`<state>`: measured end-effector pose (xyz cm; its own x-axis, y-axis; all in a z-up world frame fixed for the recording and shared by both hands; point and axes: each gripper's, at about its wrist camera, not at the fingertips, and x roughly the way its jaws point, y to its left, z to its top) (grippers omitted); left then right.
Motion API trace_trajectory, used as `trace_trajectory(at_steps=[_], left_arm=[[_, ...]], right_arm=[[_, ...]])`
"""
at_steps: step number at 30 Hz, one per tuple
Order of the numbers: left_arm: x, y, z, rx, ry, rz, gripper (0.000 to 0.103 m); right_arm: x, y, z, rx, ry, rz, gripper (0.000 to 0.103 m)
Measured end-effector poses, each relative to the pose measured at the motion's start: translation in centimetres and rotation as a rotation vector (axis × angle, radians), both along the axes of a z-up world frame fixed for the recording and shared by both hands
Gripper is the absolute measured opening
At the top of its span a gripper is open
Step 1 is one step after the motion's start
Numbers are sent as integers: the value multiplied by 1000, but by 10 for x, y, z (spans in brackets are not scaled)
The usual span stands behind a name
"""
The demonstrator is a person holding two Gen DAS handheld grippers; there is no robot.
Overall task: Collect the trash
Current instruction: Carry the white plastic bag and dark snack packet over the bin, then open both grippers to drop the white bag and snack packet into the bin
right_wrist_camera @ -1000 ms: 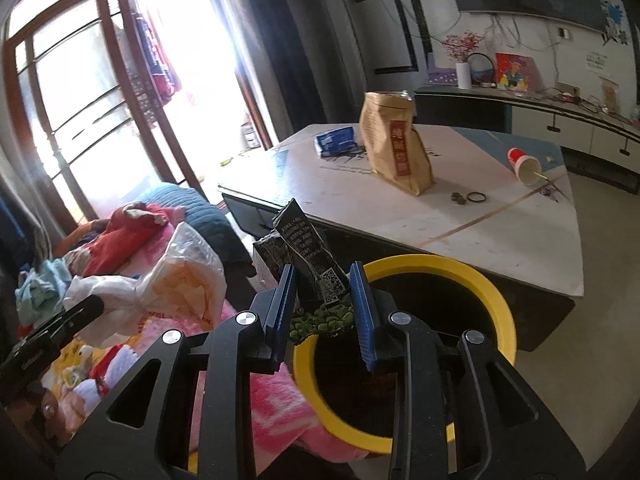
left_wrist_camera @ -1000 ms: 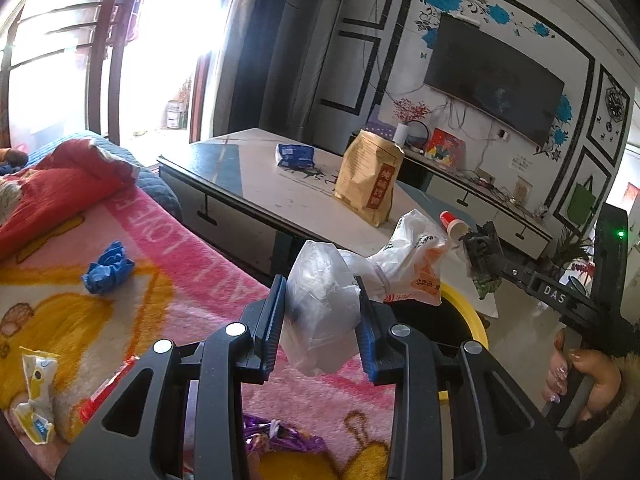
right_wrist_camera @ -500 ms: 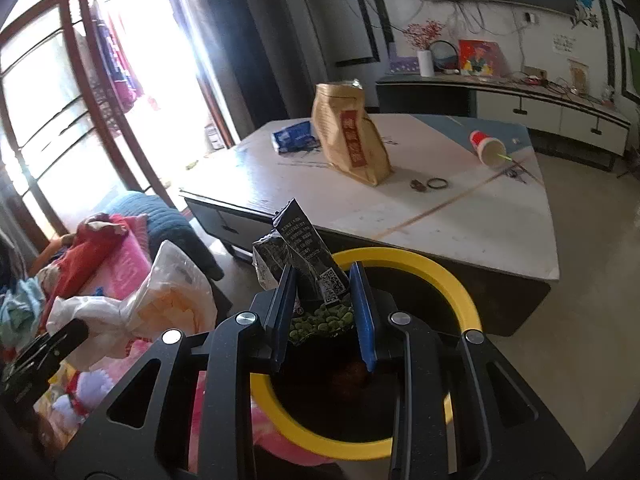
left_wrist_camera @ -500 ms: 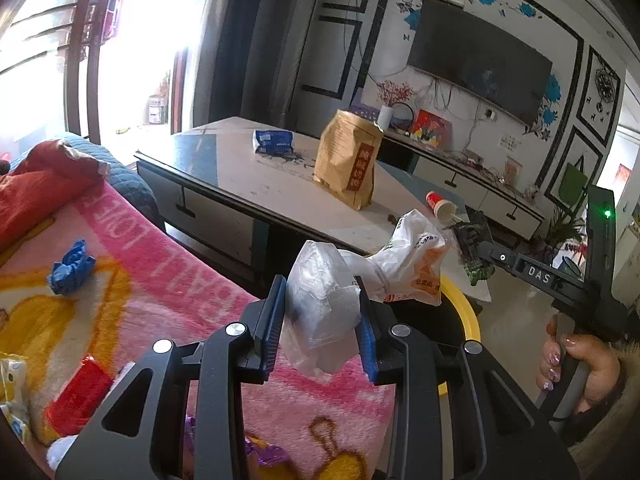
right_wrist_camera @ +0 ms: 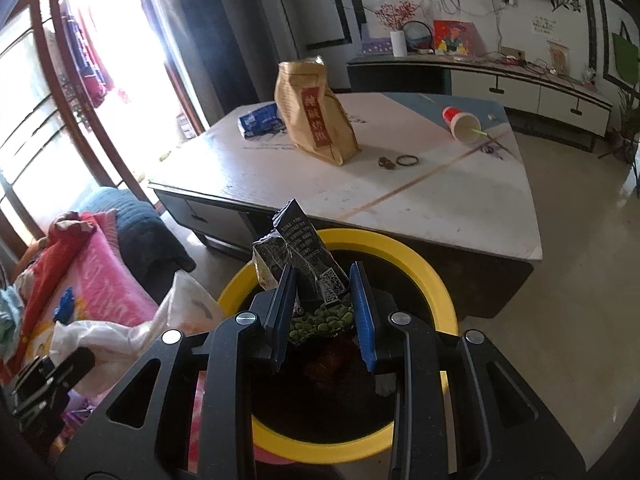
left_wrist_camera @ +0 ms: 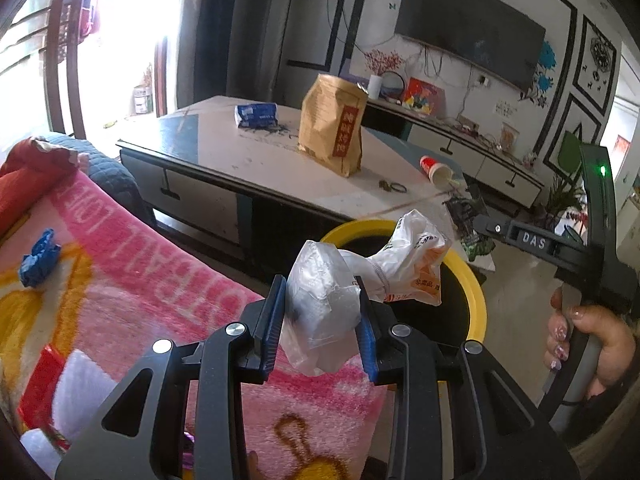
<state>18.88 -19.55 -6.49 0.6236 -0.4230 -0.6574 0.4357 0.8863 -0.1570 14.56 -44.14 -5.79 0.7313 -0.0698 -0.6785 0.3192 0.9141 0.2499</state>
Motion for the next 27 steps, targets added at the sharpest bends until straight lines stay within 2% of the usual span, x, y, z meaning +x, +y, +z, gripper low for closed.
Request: trace_trajectory(at_steps=[16, 19, 22, 24, 27], left_arm=[[3, -50, -28, 102, 37, -96, 32], [8, -53, -28, 93, 47, -102, 35], [9, -56, -27, 67, 55, -122, 42], [8, -56, -25, 50, 45, -127, 61], [8, -53, -22, 12, 42, -123, 75]], right_arm=[[7, -17, -18, 37, 47, -37, 22], [7, -19, -19, 44, 50, -39, 23], [7, -20, -22, 47, 52, -42, 28], [7, -21, -23, 48, 56, -45, 32], [7, -22, -23, 45, 55, -52, 42]])
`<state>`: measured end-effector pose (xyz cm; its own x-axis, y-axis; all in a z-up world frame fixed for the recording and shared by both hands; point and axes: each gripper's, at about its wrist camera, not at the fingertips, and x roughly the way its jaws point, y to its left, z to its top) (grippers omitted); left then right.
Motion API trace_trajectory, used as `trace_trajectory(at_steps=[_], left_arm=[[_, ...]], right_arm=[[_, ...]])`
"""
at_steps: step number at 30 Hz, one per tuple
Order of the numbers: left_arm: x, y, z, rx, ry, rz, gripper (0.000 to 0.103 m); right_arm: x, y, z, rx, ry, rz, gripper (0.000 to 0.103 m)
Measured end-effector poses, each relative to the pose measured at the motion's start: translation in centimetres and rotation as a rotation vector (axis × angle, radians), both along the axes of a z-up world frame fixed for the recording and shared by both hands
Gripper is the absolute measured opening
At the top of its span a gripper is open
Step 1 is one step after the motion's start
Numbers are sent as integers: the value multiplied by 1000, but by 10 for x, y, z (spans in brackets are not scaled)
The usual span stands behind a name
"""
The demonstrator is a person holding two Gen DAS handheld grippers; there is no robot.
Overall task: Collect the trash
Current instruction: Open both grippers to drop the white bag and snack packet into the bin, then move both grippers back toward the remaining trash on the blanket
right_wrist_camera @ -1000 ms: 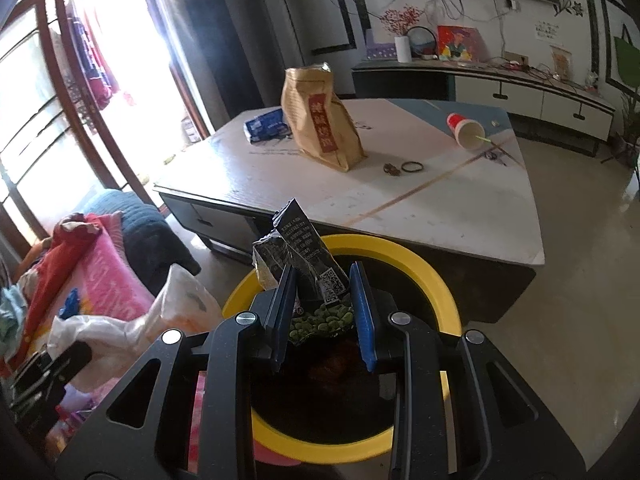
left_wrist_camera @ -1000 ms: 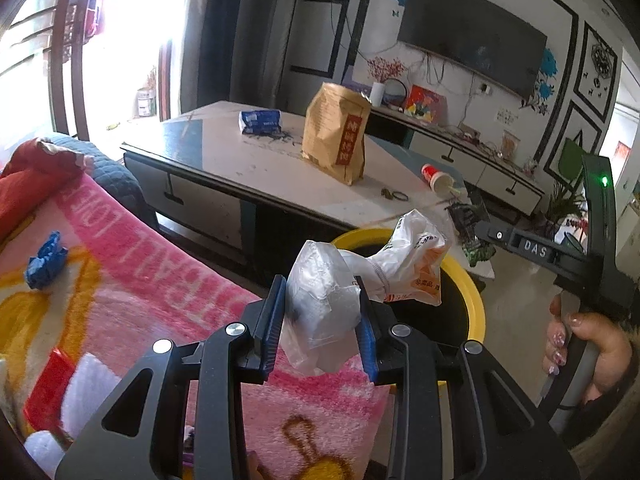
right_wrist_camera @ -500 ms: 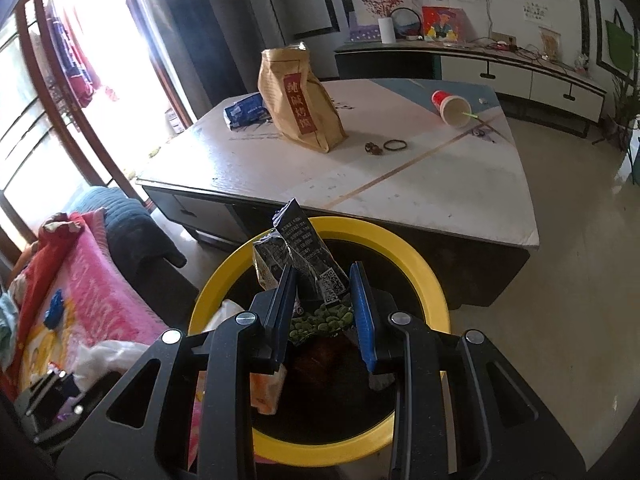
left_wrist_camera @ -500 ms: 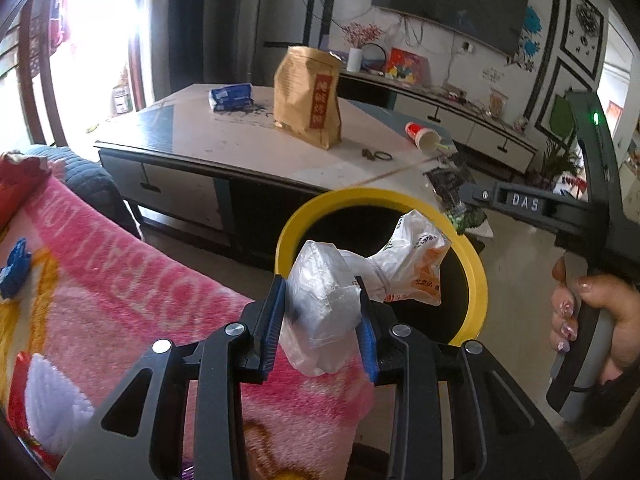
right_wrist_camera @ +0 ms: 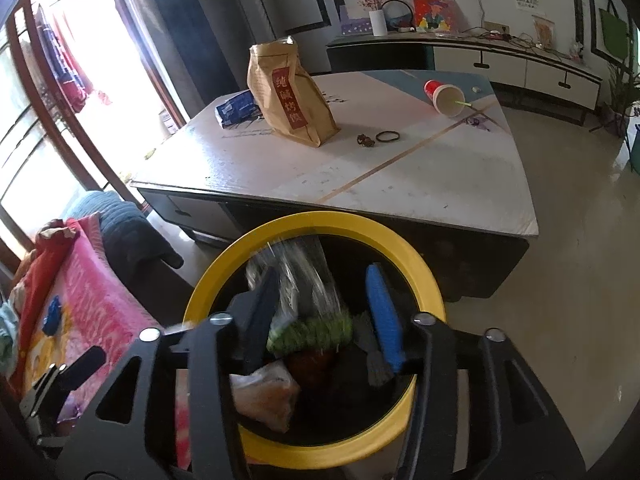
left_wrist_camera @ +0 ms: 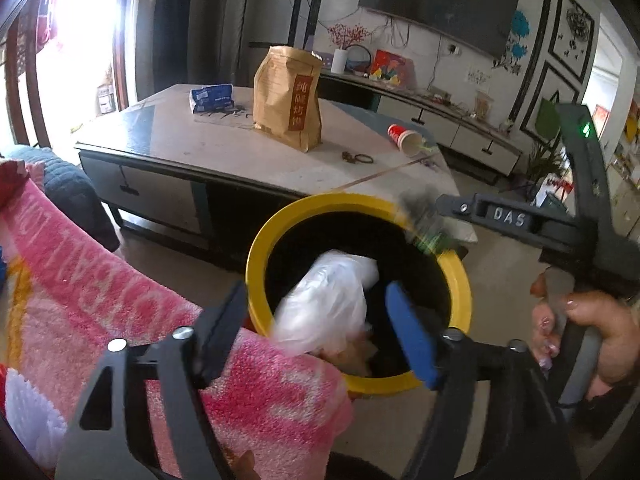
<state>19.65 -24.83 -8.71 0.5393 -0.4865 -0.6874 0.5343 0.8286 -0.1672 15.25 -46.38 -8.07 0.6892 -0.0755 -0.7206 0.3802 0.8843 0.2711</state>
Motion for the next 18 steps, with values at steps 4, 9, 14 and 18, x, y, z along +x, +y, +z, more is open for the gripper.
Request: trace_trajectory(at_steps=[4, 9, 14, 18], left_arm=[[-5, 10, 6, -35, -15, 21, 83], [-6, 26, 16, -72, -33, 64, 87], [-10, 43, 29, -92, -66, 114, 90], [-14, 60, 40, -107, -89, 151, 93]], right_arm=[[0, 3, 2, -10, -4, 9, 46], [0, 14, 8, -22, -19, 42, 48], [-1, 32, 17, -39, -44, 97, 50], [-3, 47, 25, -54, -70, 133, 56]])
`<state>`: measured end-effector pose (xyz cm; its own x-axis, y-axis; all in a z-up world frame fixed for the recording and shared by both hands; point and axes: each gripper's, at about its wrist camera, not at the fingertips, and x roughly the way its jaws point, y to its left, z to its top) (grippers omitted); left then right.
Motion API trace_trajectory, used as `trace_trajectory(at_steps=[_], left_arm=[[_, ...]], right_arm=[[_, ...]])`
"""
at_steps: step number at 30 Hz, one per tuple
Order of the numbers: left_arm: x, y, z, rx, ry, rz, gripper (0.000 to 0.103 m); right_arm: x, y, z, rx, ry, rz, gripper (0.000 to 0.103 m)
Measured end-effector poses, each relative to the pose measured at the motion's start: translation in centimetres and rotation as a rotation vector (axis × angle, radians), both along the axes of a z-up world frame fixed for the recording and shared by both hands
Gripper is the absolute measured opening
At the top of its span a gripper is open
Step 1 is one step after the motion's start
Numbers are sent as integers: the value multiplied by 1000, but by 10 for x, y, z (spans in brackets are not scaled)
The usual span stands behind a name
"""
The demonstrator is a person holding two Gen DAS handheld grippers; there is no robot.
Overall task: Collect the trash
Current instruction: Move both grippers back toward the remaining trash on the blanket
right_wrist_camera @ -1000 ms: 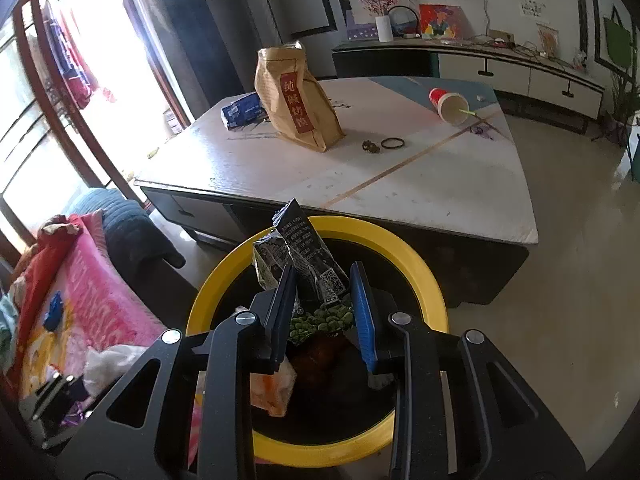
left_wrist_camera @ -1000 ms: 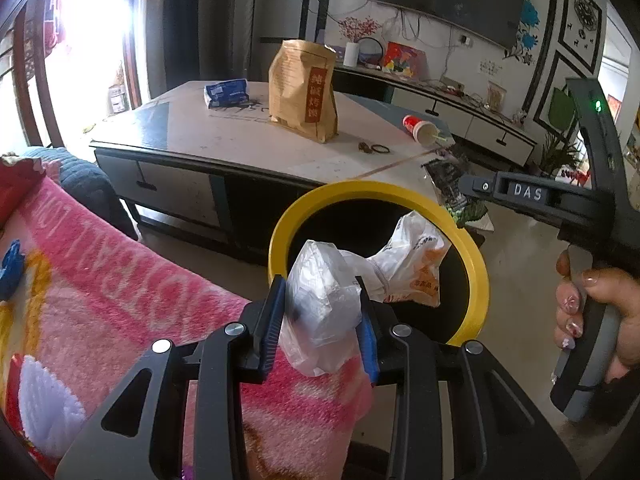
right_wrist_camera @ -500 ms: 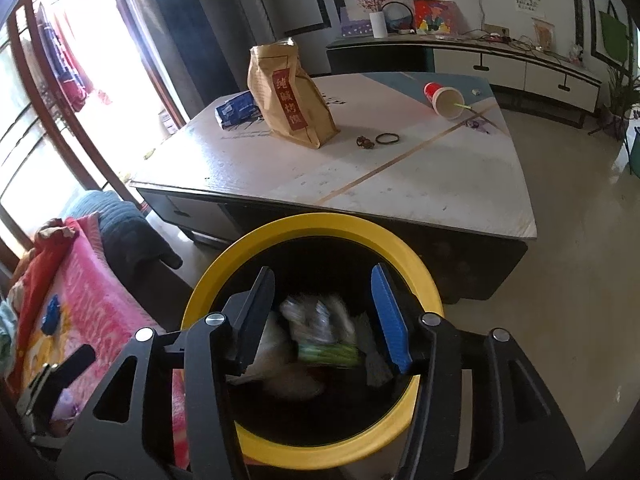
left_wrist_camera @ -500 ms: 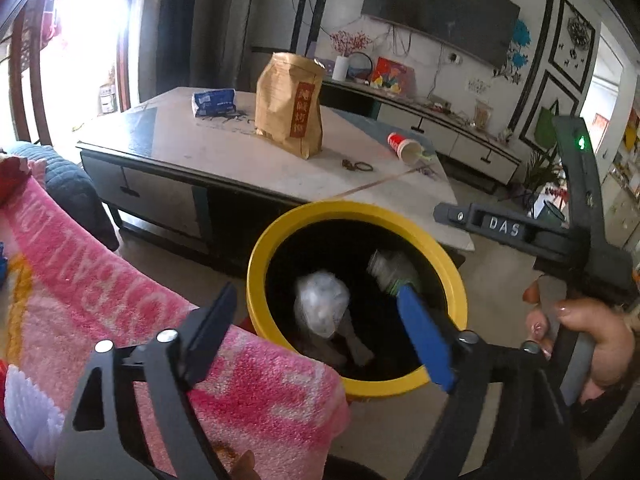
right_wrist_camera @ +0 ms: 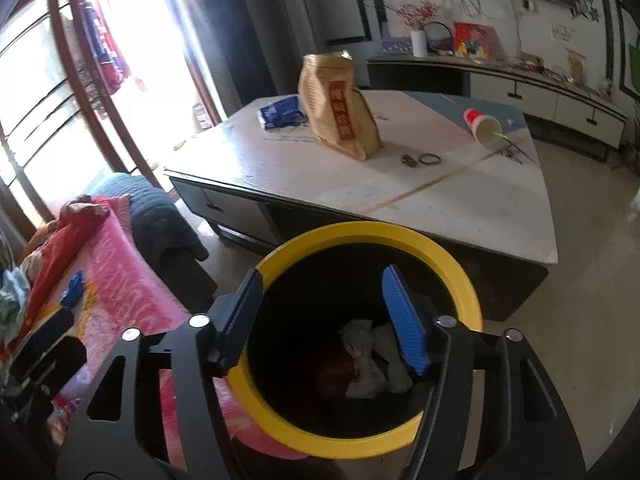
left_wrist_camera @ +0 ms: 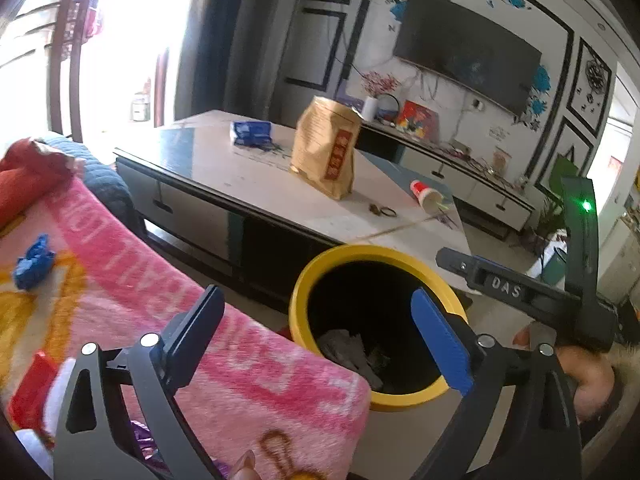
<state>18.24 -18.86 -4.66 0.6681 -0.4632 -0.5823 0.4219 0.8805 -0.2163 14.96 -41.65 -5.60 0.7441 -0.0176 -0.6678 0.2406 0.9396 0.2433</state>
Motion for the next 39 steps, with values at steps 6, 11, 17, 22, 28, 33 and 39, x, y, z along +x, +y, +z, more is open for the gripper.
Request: trace_trajectory(at_steps=[6, 11, 17, 22, 28, 33, 39], left_arm=[[-5, 23, 11, -5, -28, 62, 94], [-7, 40, 15, -13, -34, 104, 94], [-10, 58, 18, -27, -40, 148, 94], [-13, 72, 21, -36, -44, 182, 94], [-13, 90, 22, -45, -42, 227, 94], [-12, 104, 22, -50, -40, 262, 94], [-13, 121, 22, -54, -38, 306, 94]], right_arm=[[-4, 24, 11, -19, -30, 63, 62], [-6, 41, 18, -35, -53, 110, 64], [-9, 55, 23, -32, -64, 153, 64], [-12, 66, 28, -34, -77, 177, 66], [-16, 81, 31, -43, -99, 231, 67], [-20, 98, 33, -43, -113, 282, 67], [-26, 118, 34, -42, -123, 342, 67]])
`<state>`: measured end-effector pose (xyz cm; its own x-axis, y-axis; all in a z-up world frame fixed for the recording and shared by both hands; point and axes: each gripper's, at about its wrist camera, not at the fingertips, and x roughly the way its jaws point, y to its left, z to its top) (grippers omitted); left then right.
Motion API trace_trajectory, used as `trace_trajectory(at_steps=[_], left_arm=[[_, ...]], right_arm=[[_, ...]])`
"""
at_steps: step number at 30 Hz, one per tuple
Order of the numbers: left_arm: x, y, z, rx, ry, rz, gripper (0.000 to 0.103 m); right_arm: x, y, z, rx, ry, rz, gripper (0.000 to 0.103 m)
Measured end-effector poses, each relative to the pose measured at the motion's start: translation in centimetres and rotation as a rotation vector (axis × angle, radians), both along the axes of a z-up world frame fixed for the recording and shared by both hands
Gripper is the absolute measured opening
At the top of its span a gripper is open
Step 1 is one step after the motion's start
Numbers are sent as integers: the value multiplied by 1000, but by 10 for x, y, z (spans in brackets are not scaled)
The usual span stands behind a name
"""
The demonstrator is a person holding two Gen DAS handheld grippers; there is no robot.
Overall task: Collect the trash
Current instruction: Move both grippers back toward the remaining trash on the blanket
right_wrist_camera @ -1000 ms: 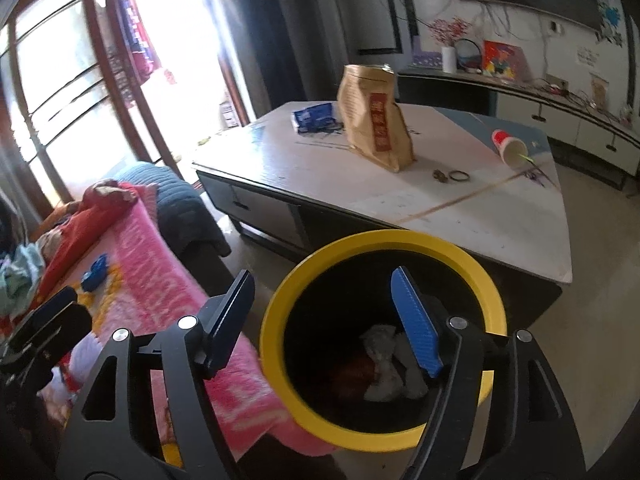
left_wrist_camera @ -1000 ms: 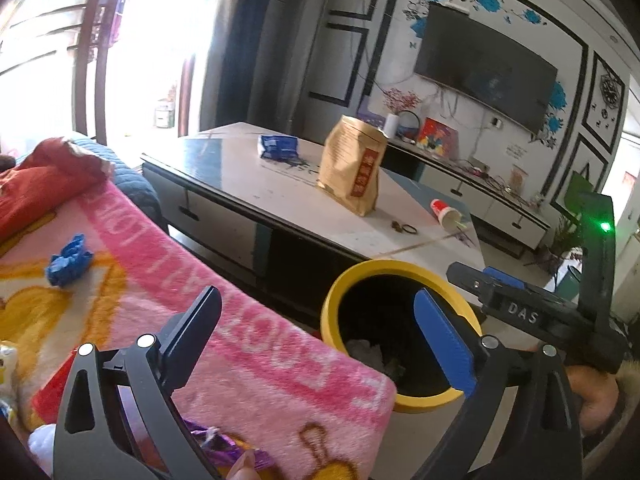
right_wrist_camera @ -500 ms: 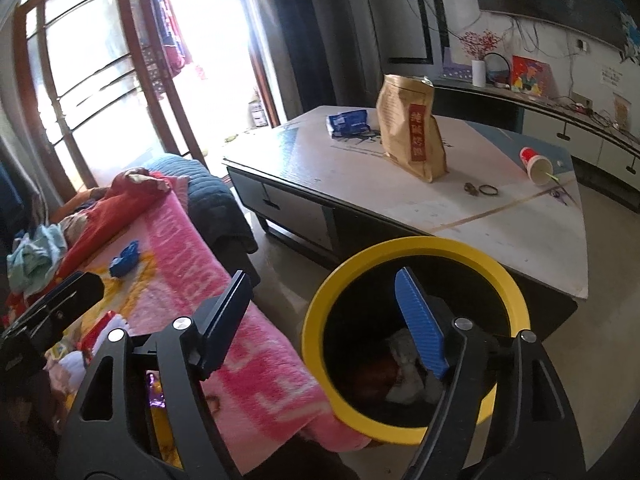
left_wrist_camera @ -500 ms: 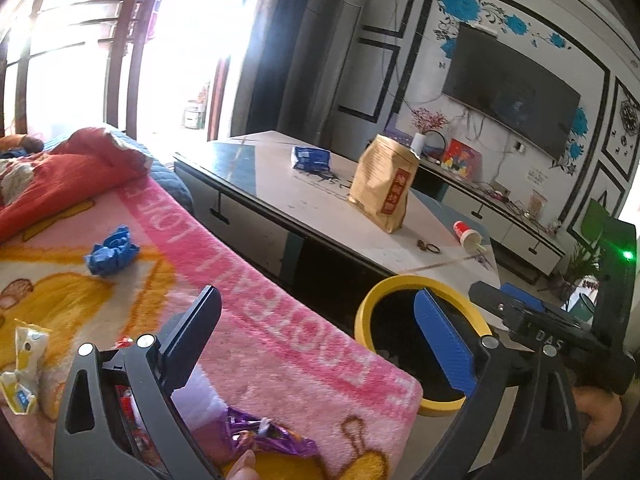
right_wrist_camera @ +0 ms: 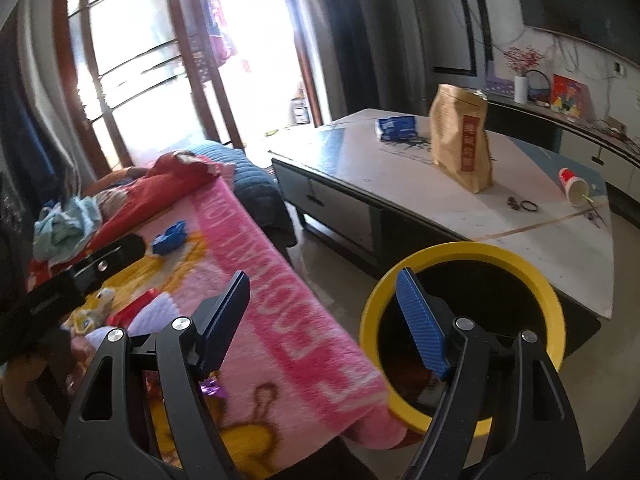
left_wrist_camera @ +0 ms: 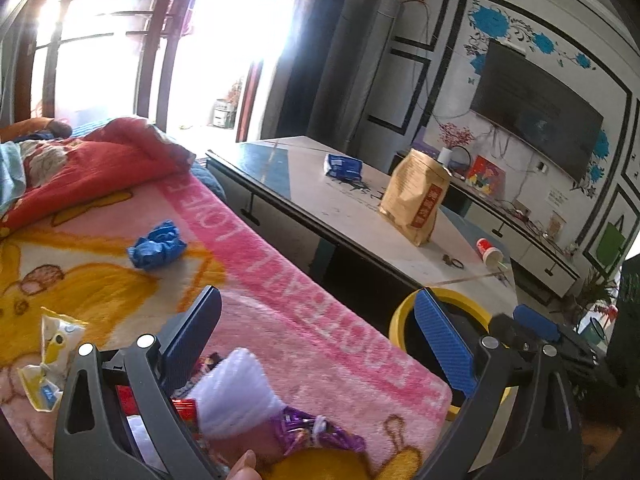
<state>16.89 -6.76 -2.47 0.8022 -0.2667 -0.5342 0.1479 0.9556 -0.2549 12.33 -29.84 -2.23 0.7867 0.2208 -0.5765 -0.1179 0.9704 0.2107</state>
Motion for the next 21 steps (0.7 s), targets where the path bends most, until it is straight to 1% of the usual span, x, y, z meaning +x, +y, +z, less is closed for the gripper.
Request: trace_trajectory(at_steps=[10, 21], left_arm=[[1, 38, 0, -15, 3, 86, 94], [2, 83, 3, -2, 5, 170, 94]], right_arm=[[-11, 35, -3, -9, 3, 100, 67], [-23, 79, -11, -22, 23, 224, 67]])
